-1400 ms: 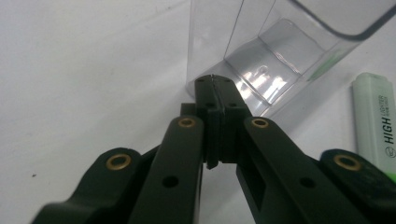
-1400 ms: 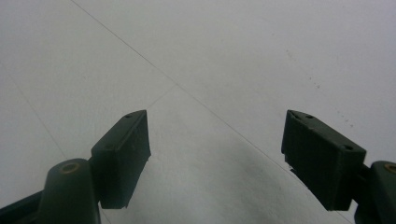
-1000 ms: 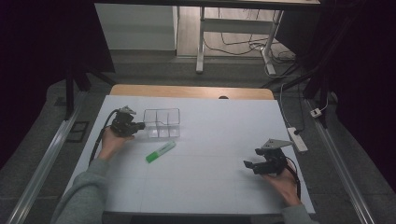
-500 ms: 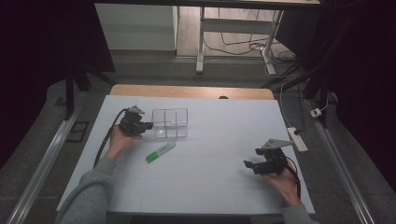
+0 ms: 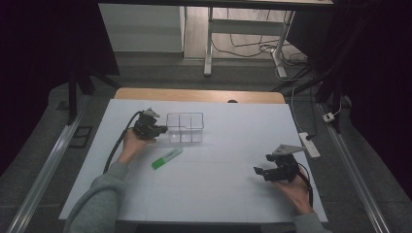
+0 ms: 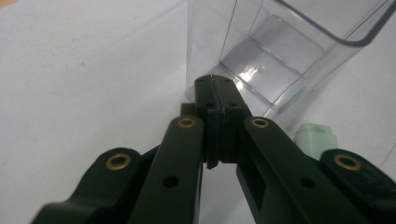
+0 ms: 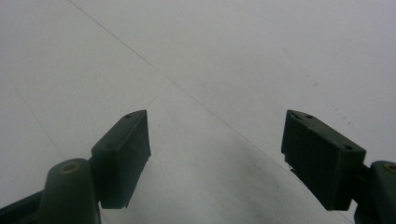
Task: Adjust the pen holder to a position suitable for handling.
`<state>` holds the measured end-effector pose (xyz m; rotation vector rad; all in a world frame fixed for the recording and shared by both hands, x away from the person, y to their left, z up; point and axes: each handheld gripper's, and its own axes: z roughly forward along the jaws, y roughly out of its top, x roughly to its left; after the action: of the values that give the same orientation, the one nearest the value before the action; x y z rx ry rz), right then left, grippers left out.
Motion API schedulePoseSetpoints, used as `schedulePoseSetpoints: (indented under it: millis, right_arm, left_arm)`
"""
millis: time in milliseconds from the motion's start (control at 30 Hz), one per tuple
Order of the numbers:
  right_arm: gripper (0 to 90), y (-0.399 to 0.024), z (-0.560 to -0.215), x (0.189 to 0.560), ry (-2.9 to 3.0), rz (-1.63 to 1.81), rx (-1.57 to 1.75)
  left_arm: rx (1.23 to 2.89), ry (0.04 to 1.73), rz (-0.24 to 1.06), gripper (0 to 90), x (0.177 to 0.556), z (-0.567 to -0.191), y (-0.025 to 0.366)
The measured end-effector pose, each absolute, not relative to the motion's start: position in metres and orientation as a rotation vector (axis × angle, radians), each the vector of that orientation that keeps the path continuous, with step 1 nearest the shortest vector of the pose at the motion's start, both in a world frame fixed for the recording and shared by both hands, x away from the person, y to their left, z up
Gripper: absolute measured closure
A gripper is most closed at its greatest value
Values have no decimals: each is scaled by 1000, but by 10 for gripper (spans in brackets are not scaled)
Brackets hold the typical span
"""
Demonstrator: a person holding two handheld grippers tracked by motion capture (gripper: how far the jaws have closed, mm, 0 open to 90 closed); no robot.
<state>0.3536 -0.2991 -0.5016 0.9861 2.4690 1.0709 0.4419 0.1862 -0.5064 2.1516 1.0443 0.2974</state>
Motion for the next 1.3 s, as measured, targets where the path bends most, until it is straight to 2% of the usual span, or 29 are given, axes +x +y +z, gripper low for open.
schedulePoseSetpoints:
  millis: [1000,1300]
  right_arm:
    - [230,-298,-502,353,2480,1053,980]
    - [229,-298,-502,353,2480,1051,979]
  left_arm:
    - [2208,947,258,888,455,-508,147]
    - [2218,949,282,888,456,-510,143]
